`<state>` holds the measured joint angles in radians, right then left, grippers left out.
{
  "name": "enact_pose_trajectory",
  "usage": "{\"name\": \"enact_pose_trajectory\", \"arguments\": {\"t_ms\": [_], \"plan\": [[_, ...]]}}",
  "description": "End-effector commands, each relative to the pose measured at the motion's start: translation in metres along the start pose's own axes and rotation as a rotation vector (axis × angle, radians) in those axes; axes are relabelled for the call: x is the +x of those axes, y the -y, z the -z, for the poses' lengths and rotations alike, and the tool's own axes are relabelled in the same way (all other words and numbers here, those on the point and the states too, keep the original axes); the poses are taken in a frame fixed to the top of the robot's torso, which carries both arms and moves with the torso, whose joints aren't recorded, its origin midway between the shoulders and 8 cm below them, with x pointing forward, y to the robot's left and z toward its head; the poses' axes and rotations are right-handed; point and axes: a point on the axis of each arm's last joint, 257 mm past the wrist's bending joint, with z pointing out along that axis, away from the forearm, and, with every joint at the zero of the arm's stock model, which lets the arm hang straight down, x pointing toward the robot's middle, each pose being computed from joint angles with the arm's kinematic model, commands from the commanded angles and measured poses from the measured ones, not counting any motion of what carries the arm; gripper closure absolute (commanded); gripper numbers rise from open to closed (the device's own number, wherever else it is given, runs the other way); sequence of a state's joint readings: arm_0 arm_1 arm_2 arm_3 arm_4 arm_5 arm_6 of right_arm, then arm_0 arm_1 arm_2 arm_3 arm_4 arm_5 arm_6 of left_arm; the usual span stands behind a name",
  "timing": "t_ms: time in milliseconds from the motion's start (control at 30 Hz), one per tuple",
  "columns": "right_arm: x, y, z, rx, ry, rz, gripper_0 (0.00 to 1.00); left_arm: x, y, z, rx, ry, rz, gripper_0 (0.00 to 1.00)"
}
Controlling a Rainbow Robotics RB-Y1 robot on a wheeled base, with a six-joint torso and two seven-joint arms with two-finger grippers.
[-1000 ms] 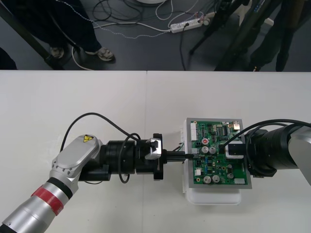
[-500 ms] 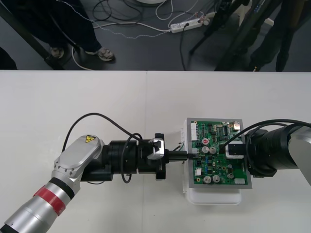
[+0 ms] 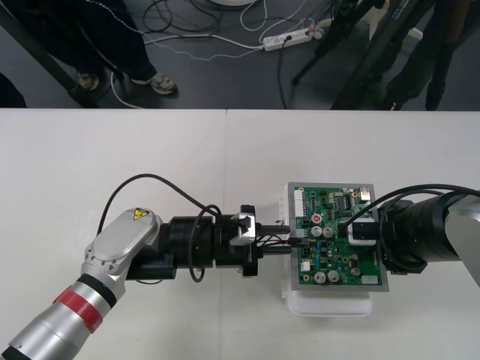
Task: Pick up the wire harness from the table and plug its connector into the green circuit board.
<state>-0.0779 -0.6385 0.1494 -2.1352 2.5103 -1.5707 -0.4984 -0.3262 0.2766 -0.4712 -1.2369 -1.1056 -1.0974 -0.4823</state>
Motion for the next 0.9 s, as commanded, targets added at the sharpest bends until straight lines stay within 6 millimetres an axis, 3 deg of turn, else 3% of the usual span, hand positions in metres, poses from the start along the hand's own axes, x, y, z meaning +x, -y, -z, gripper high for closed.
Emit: {"name": "enact_pose_trajectory", "arguments": {"t_ms": [33, 400, 700, 900], "plan": [[-0.016, -0.002, 0.001, 0.001, 0.032, -0.005, 0.00, -0.032, -0.014, -0.024, -0.005, 0.051, -0.143, 0.00], [-0.014, 0.002, 0.003, 0.009, 0.029, -0.004, 0.00, -0.031, -0.018, -0.010, -0.005, 0.034, -0.154, 0.00], [0.015, 0.009, 0.015, 0.012, -0.018, 0.025, 0.00, -0.026, -0.024, 0.006, -0.010, 0.008, -0.156, 0.00], [0.036, 0.016, 0.038, -0.001, -0.007, 0.028, 0.00, -0.026, -0.030, 0.024, -0.007, -0.023, -0.165, 0.00]]}}
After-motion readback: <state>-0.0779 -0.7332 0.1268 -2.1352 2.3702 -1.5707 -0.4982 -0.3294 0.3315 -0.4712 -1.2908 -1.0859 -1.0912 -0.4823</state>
